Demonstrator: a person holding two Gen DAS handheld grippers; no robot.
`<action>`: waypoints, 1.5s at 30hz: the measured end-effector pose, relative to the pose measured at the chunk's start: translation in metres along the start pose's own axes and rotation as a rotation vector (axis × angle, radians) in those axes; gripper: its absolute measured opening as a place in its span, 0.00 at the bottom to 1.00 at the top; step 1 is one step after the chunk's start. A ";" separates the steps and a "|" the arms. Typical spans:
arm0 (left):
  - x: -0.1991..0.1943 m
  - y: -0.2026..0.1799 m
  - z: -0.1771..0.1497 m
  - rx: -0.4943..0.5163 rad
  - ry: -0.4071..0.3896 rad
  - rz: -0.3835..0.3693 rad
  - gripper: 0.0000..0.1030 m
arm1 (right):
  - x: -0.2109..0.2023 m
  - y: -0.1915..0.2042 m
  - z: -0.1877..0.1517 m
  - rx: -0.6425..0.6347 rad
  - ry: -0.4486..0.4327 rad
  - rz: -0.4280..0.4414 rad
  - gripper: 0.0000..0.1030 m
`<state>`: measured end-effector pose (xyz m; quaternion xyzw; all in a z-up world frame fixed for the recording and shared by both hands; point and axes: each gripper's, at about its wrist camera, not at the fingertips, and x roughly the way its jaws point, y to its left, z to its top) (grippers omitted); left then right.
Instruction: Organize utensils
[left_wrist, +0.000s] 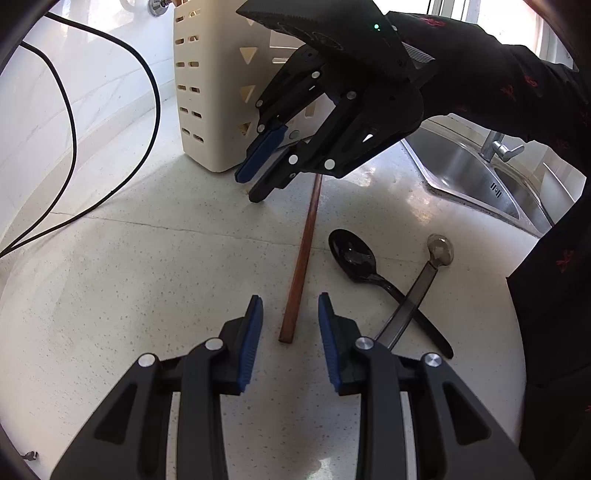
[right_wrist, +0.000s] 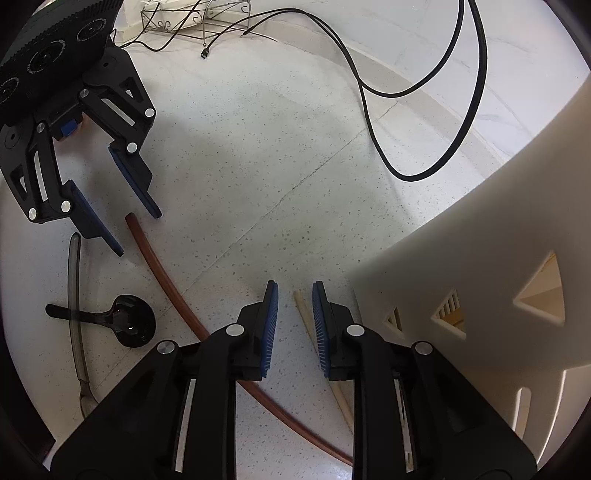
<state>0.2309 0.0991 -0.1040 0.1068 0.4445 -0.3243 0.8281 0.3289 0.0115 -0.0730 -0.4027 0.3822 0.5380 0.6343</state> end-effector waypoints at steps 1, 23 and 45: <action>0.000 0.001 0.000 0.001 0.000 0.000 0.29 | 0.001 -0.002 0.000 0.003 0.001 0.005 0.17; -0.028 -0.002 0.011 -0.030 -0.074 0.022 0.08 | -0.016 -0.011 0.000 0.101 -0.106 0.035 0.04; -0.068 -0.041 0.033 0.026 -0.084 0.098 0.01 | -0.147 -0.015 -0.044 0.322 -0.469 -0.171 0.04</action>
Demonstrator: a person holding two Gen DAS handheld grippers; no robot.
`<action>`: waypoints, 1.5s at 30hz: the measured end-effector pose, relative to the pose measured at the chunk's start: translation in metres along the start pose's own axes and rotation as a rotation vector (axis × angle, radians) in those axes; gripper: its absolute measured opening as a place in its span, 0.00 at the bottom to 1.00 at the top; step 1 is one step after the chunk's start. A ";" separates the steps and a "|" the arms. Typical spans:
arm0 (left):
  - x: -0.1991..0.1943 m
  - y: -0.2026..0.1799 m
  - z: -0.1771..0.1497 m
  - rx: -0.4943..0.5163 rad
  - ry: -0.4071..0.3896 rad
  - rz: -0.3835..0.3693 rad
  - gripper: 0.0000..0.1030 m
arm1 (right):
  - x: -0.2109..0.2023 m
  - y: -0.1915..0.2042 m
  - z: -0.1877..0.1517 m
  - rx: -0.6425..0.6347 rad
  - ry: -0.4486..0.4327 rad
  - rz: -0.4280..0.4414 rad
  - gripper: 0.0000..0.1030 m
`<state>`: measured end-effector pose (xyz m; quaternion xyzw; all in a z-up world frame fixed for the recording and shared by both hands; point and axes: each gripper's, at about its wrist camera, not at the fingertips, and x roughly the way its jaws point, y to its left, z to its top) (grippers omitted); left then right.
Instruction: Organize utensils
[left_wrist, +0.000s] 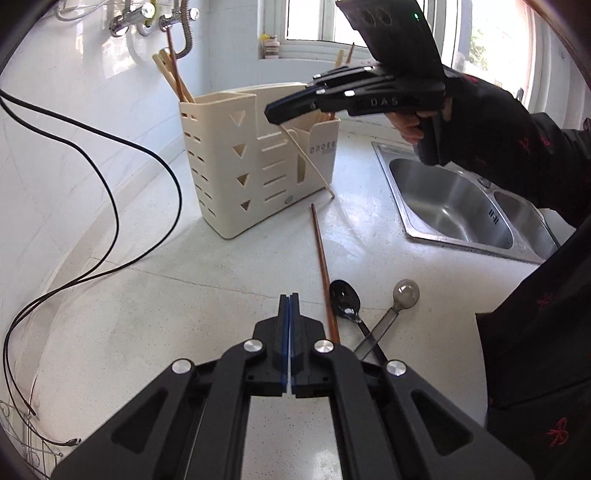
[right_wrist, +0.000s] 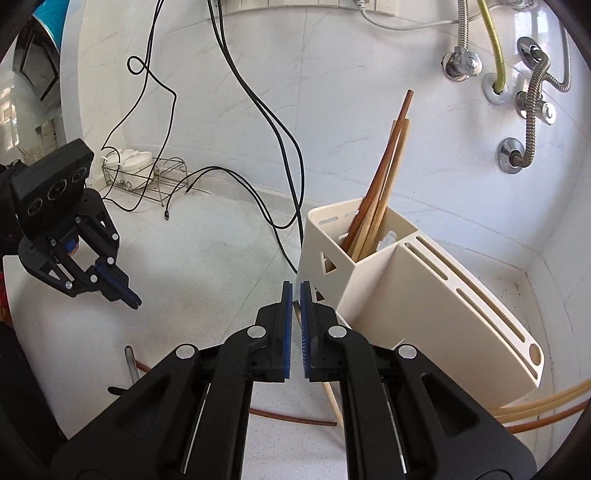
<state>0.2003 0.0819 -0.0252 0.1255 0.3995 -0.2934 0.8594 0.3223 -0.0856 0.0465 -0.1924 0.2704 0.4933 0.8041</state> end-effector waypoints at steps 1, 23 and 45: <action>0.003 -0.004 -0.002 0.014 0.013 0.001 0.03 | -0.002 0.001 -0.001 0.005 -0.008 -0.012 0.04; 0.041 -0.029 -0.070 0.006 0.118 -0.011 0.38 | -0.040 -0.002 -0.015 0.088 -0.063 -0.072 0.04; 0.053 -0.023 -0.048 0.047 0.194 -0.074 0.08 | -0.051 -0.002 -0.018 0.114 -0.074 -0.095 0.04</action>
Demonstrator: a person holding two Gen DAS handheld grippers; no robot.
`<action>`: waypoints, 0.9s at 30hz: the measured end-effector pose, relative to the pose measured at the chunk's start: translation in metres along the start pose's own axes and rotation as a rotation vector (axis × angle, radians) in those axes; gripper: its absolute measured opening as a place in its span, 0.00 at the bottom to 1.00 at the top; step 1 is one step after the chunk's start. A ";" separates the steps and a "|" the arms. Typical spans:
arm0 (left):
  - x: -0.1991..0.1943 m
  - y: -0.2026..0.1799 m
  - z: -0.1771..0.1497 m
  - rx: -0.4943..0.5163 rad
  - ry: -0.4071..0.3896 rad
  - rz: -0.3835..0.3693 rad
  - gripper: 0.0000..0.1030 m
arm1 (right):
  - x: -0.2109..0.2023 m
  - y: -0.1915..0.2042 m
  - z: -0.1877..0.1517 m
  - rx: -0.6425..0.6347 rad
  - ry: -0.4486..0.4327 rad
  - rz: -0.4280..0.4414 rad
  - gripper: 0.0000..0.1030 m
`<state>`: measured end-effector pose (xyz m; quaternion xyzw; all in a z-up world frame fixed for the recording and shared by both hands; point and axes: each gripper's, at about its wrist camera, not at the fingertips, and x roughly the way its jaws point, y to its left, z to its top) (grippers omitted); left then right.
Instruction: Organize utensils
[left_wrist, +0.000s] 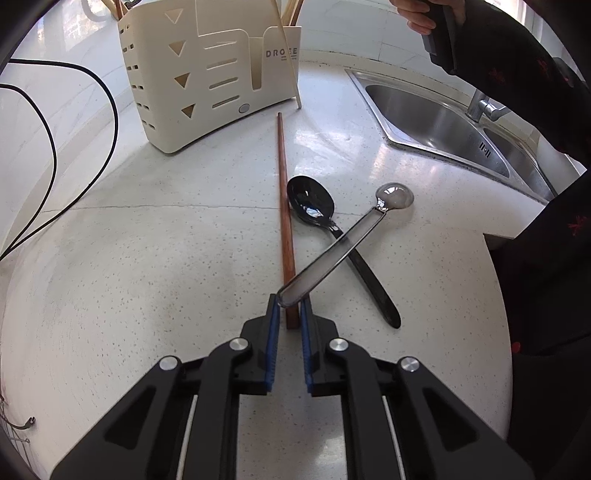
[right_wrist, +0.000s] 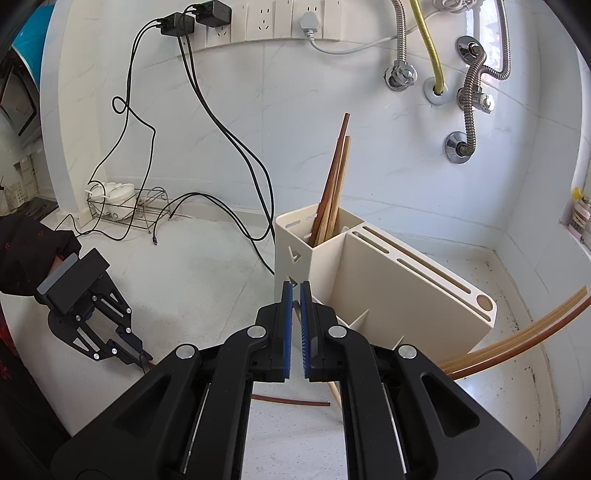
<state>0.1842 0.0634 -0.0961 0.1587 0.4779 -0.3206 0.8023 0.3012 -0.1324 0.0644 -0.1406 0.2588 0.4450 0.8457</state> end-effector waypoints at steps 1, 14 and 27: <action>0.000 0.002 0.001 -0.005 0.006 -0.009 0.07 | 0.000 0.000 0.000 0.002 -0.001 0.000 0.04; -0.021 0.010 0.002 -0.072 -0.037 0.008 0.07 | -0.009 -0.005 -0.003 0.043 -0.034 -0.012 0.04; -0.077 0.022 0.027 -0.156 -0.201 0.091 0.07 | -0.026 -0.017 0.002 0.102 -0.107 -0.054 0.04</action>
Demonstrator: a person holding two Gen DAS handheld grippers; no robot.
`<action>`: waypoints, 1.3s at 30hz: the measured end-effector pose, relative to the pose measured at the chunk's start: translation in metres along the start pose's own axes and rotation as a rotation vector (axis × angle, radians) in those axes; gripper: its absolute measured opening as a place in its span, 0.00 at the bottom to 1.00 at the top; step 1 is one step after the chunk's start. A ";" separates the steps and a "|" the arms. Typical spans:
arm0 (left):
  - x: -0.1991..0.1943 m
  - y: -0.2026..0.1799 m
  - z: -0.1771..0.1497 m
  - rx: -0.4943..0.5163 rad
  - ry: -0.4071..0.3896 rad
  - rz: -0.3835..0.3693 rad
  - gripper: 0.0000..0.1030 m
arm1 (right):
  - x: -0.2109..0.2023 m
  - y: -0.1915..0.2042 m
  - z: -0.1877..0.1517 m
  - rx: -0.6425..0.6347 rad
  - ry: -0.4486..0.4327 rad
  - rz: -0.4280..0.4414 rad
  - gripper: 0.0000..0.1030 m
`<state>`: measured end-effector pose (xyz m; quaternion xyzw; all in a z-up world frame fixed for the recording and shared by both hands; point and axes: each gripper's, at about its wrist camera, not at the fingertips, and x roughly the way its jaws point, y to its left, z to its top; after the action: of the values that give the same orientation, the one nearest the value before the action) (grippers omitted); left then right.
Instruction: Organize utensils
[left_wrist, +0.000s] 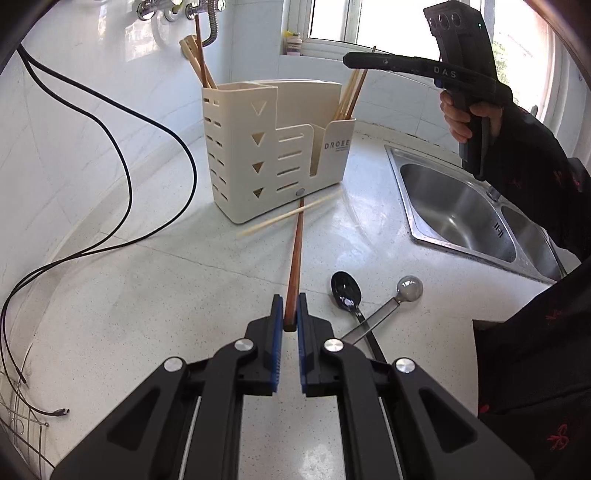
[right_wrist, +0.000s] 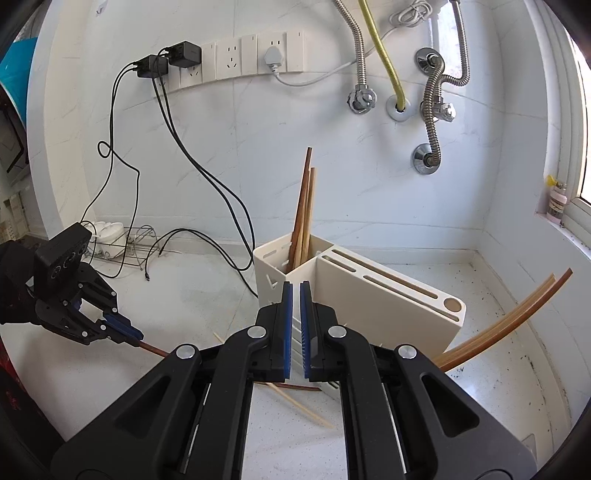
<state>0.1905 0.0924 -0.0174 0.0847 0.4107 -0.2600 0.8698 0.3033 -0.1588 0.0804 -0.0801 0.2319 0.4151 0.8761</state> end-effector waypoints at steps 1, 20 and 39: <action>-0.002 0.000 0.001 -0.003 -0.008 0.000 0.07 | 0.000 0.000 -0.001 0.000 0.005 0.003 0.04; -0.011 0.003 0.001 -0.119 -0.100 0.032 0.07 | 0.020 -0.005 -0.050 0.029 0.166 -0.034 0.27; -0.009 0.024 -0.019 -0.208 -0.075 0.048 0.07 | 0.091 -0.037 -0.120 0.049 0.426 -0.120 0.27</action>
<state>0.1855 0.1233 -0.0242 -0.0058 0.4003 -0.1981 0.8947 0.3405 -0.1592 -0.0706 -0.1585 0.4166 0.3303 0.8320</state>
